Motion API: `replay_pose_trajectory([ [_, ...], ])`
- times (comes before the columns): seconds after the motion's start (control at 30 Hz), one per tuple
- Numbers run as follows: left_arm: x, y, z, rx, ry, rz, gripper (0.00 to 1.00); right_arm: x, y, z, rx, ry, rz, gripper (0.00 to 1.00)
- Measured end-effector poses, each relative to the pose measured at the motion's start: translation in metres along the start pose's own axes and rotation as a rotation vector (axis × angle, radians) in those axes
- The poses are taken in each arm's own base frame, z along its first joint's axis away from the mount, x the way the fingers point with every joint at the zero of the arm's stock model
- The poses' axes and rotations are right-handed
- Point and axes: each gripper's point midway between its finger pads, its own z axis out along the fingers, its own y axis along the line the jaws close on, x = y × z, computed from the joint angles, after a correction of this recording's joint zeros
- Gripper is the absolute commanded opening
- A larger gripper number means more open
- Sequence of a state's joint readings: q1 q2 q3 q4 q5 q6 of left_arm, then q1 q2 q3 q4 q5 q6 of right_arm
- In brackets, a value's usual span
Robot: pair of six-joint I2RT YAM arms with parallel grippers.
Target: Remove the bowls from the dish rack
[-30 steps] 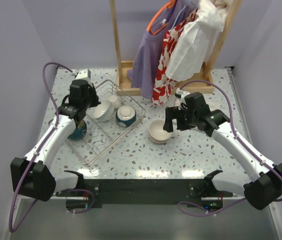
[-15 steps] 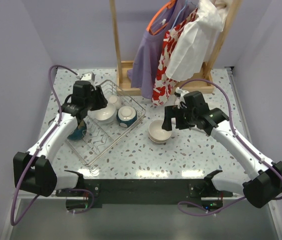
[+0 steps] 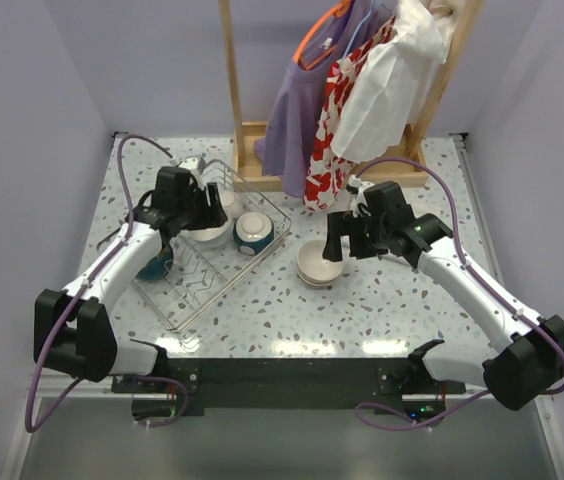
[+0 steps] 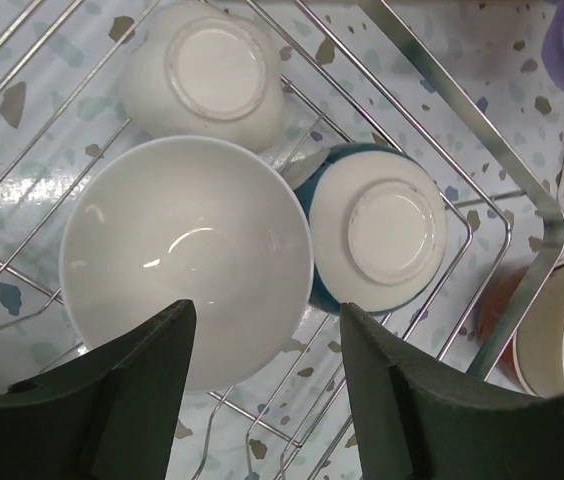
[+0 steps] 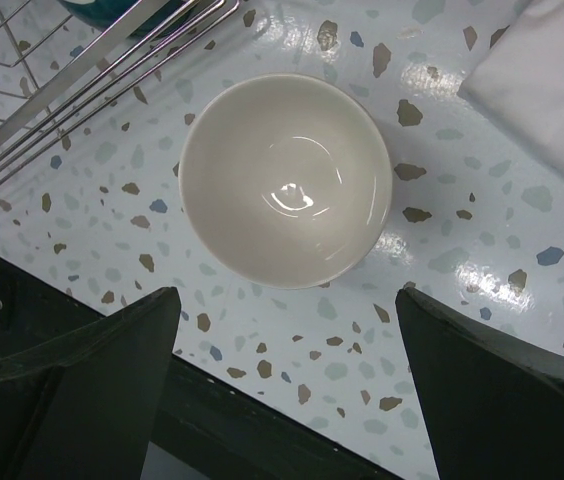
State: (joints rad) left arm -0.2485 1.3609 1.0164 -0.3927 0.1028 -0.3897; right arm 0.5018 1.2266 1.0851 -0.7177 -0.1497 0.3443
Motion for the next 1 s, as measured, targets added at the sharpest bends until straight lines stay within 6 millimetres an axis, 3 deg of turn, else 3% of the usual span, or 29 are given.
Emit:
replay_pose_trajectory([
  [0.27,0.035,-0.03,0.015,0.049,0.13,0.237,0.55,0.001,0.0,0.001,0.001,0.005,0.002,0.94],
  [0.53,0.039,-0.012,0.03,-0.045,0.17,0.298,0.46,0.001,-0.001,0.002,0.002,0.008,0.004,0.94],
  [0.77,0.037,-0.004,0.034,-0.084,0.2,0.344,0.29,0.001,-0.001,0.002,0.003,0.008,0.005,0.94],
  [1.0,0.045,-0.006,0.033,-0.067,0.232,0.352,0.27,0.001,0.0,0.002,0.002,0.008,0.008,0.94],
])
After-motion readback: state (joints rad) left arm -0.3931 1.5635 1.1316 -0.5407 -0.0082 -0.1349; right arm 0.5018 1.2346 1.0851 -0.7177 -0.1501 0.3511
